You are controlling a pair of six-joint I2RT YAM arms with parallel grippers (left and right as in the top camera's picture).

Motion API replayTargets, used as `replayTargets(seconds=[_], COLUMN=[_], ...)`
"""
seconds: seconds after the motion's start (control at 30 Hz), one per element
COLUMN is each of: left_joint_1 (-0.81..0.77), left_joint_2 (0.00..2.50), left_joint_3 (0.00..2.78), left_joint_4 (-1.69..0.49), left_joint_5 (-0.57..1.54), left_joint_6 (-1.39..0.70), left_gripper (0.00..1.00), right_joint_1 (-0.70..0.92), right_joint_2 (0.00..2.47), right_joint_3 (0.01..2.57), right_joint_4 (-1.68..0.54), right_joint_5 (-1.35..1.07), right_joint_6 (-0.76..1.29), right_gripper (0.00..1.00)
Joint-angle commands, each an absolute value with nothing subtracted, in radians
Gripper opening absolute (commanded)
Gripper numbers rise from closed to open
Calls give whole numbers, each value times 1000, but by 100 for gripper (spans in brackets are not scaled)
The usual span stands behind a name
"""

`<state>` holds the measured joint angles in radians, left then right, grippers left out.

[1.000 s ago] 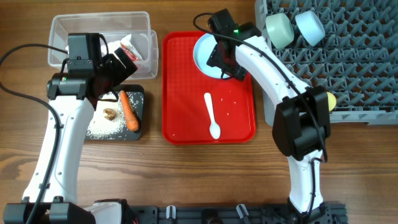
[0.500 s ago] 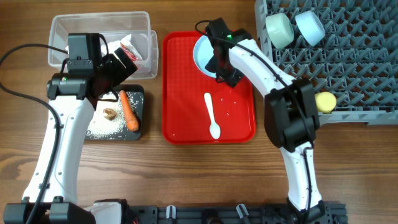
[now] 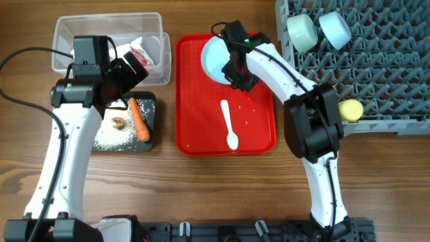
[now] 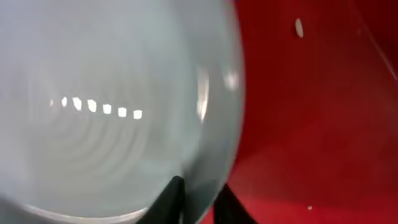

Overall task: Sort waste into correct bins and load items into the dishwasher rack
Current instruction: 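Move the right gripper to the light-blue plate and grasp its edge, then lift the light-blue plate and stand it upright in the rack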

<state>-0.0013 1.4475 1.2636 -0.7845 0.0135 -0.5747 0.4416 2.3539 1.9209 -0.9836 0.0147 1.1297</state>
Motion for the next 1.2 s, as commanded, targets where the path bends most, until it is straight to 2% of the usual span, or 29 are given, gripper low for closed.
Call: replayTargets(seconds=[0.0,0.33,0.5,0.7,1.17], left_joint_1=[3,3,3,3,3], left_joint_2=[1453,1453,1453,1453,1453], left_joint_3=[1272,1272,1272,1272,1272], left_joint_4=[-783,-783,-783,-783,-783], left_joint_5=[18,18,18,18,18], left_joint_6=[-584,-584,-584,-584,-584], left_gripper=[100,100,100,100,100], right_joint_1=[438,437,415,356,221], right_joint_2=[2373,2373,2354,2299,1988], right_joint_3=[1922,1926,1952,1952,1953], right_joint_4=[-995,-974,-927,-932,-837], right_joint_5=[-26,-100,-158,-111,-46], right_joint_6=[1085,925,683,542,149], right_gripper=[6,5,4,4,4])
